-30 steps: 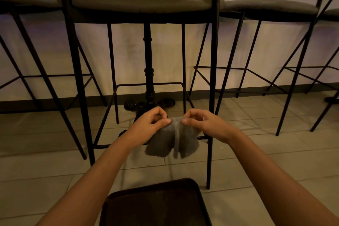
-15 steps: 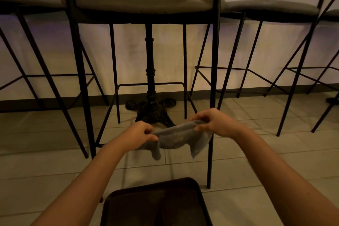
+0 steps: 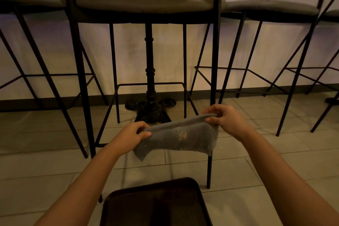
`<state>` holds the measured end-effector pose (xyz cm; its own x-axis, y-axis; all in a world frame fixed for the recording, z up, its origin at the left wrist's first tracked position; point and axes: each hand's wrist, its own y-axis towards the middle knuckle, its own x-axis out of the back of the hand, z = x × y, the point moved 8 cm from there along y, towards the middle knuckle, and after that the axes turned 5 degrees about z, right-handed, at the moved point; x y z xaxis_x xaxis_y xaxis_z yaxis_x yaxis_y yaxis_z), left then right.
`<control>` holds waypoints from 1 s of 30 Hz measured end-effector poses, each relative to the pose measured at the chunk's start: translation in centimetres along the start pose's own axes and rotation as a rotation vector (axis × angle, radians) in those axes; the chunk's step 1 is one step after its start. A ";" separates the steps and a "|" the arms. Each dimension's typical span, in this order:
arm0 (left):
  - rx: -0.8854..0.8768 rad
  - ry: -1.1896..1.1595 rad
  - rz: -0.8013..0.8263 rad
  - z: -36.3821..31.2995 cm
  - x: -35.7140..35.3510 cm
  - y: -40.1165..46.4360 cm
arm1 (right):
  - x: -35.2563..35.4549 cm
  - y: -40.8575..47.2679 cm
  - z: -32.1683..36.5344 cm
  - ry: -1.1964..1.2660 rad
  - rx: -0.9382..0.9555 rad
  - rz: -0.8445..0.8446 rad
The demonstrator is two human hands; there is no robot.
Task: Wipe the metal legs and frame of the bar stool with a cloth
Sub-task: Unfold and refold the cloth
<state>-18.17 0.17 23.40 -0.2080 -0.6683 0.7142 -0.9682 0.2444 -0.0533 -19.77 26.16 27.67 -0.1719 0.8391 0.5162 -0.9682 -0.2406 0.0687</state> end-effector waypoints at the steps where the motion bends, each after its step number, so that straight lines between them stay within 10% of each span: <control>1: -0.018 0.013 -0.049 -0.3 0.5 -0.1 | 0.1 -0.2 -0.1 0.004 0.000 -0.009; 14: -0.669 0.256 -0.253 -11.8 1.4 -2.6 | -3.0 0.3 5.9 0.093 0.283 0.155; 22: -0.670 0.112 -0.326 -13.4 2.0 -2.8 | -5.1 0.0 8.5 0.407 0.242 0.347; 30: -0.502 -0.084 -0.273 -12.0 2.0 -1.6 | -4.7 0.9 7.1 0.219 0.082 0.242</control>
<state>-15.32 6.88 33.31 0.0106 -0.8024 0.5967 -0.8078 0.3449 0.4780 -18.60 18.58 31.37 -0.4384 0.8355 0.3312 -0.8783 -0.4765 0.0393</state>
